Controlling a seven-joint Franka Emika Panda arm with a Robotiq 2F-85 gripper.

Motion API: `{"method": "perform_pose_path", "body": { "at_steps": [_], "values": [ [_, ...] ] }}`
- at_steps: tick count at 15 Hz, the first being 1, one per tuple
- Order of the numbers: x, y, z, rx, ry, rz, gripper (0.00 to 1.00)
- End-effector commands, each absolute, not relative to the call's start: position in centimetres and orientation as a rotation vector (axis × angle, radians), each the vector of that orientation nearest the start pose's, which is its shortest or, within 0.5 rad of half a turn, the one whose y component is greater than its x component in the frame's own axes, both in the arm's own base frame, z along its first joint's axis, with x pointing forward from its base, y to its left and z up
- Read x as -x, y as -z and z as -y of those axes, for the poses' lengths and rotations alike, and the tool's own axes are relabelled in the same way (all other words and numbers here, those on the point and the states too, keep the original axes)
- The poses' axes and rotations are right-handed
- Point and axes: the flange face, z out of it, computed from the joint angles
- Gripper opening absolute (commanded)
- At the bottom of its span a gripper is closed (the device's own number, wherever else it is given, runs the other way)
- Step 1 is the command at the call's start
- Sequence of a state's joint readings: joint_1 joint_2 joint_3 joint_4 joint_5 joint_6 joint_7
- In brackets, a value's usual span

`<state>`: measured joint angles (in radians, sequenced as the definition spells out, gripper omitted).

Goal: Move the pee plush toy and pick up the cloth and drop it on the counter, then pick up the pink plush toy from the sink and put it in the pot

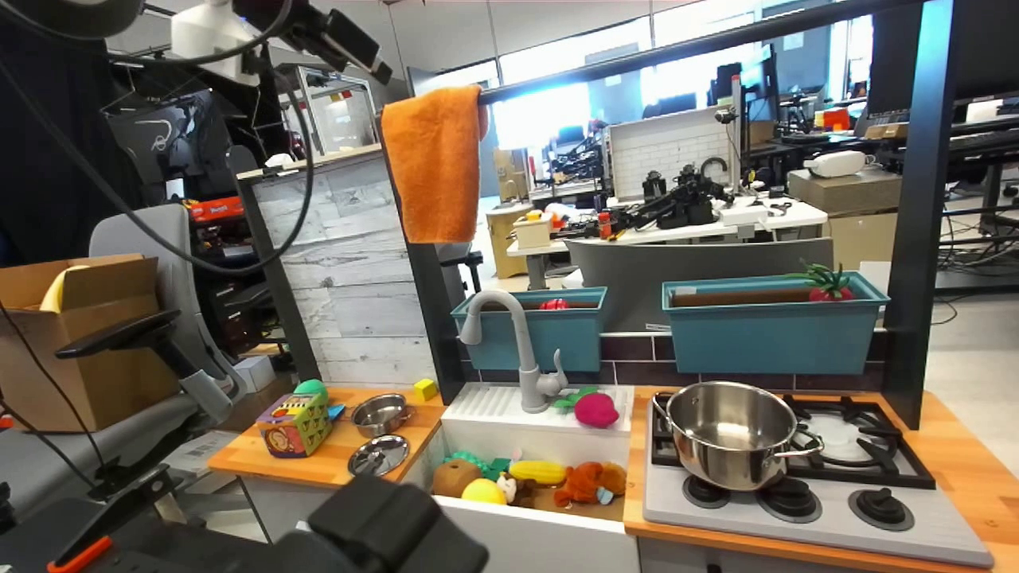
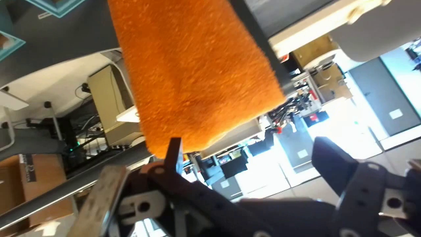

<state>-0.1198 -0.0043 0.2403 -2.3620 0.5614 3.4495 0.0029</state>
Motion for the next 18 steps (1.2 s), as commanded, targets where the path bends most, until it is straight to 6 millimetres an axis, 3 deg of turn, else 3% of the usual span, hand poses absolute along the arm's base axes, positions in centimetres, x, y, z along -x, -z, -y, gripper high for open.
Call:
{"method": "perform_pose_path", "body": {
  "at_steps": [1,4,7,12,18],
  "values": [
    [-58.8,-45.3,7.3,2.390,1.506,-0.882,1.00],
    [-62.7,-44.0,12.1,2.388,1.449,-0.986,1.00],
    [-66.3,-42.1,13.7,2.396,1.353,-1.019,1.00],
    [-69.6,-41.3,11.0,2.410,1.295,-0.966,1.00],
    [-69.2,-41.5,7.0,2.435,1.301,-0.882,1.00]
  ]
}}
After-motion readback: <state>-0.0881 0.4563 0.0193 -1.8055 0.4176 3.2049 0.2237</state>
